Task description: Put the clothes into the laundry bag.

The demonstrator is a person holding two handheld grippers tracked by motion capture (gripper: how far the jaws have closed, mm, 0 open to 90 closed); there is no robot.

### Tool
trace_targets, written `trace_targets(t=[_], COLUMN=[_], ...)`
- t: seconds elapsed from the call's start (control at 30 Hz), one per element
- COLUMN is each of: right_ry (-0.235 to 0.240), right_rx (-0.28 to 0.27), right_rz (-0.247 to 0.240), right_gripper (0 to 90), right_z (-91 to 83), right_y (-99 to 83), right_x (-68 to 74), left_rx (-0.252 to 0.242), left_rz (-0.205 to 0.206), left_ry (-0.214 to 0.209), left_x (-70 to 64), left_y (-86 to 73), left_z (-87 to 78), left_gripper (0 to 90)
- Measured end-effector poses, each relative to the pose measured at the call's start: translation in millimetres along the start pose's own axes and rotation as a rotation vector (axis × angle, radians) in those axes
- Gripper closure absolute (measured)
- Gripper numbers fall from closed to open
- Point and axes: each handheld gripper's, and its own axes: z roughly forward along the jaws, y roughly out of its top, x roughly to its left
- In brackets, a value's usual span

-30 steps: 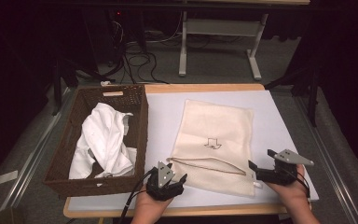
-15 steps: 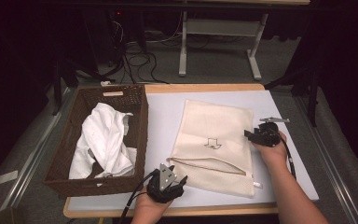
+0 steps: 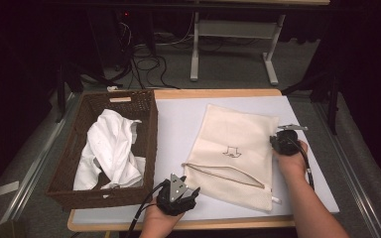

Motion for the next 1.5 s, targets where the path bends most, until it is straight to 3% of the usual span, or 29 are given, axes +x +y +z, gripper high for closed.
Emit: trace_targets(t=[0.2,0.27,0.3,0.37,0.43,0.5,0.57,0.6,0.67,0.7,0.73,0.87,0.93,1.1,1.27,1.33,1.47,1.5], right_ry=[-0.03,-0.032,-0.026,-0.009,0.007,0.057,0.072,0.115,0.12,0.12,0.133,0.17,0.169,0.161,0.165,0.165,0.174,0.183], right_rx=[-0.003,0.001,-0.001,-0.012,-0.055,-0.102,-0.12,-0.152,-0.179,-0.179,-0.194,-0.209,-0.215,-0.203,-0.185,-0.188,-0.184,-0.184], right_rz=[0.014,0.019,0.015,0.021,0.011,0.004,0.005,-0.006,-0.057,-0.057,-0.092,-0.119,-0.129,-0.126,-0.123,-0.127,-0.139,-0.143], right_gripper=[86.6,85.5,82.3,66.0,52.1,40.0,37.6,35.0,33.9,33.9,33.6,33.6,33.6,33.6,34.4,34.6,35.4,35.6], right_z=[-32.9,-35.4,-37.1,-43.5,-53.3,-70.4,-77.8,-93.5,-109.3,-109.3,-122.5,-141.1,-145.2,-143.1,-141.4,-141.7,-140.7,-139.8], right_y=[-34.1,-38.9,-42.9,-47.4,-51.5,-58.7,-61.4,-67.4,-75.1,-75.1,-84.0,-96.8,-99.5,-101.4,-103.5,-103.5,-103.1,-102.9], right_x=[-31.7,-34.3,-36.5,-38.4,-37.1,-30.3,-27.3,-19.7,-9.5,-9.5,-0.5,10.5,11.8,10.4,12.0,12.9,16.1,17.3], left_rx=[0.008,0.015,0.019,0.031,0.028,0.019,0.028,0.03,0.044,0.051,0.055,0.106,0.113,0.135,0.153,0.156,0.149,0.147], left_rz=[0.027,0.032,0.029,0.037,0.061,0.062,0.042,0.03,0.029,0.032,0.024,0.017,0.031,0.006,-0.051,-0.058,-0.161,-0.165], left_ry=[-0.003,-0.001,0.004,0.014,0.03,0.046,0.047,0.047,0.061,0.076,0.095,0.102,0.11,0.094,0.042,0.041,0.014,0.023], left_x=[-3.8,-4.5,-5.4,-5.9,-5.6,-3.8,0.2,2.1,4.9,5.2,5.4,7.7,8.8,12.1,18.6,19.2,31.6,33.4], left_y=[2.1,1.8,1.4,0.5,-0.8,-1.0,0.8,1.9,4.6,5.7,7.6,12.4,13.0,14.8,13.9,13.9,12.6,12.3], left_z=[4.6,6.4,8.4,11.8,14.2,16.7,19.4,20.9,24.2,25.5,28.7,42.5,45.0,48.5,50.3,50.1,47.5,46.7], left_gripper=[40.9,40.9,40.8,40.8,40.0,37.9,37.4,37.4,44.5,44.5,52.9,60.4,67.7,72.8,80.8,83.9,85.4,85.1])
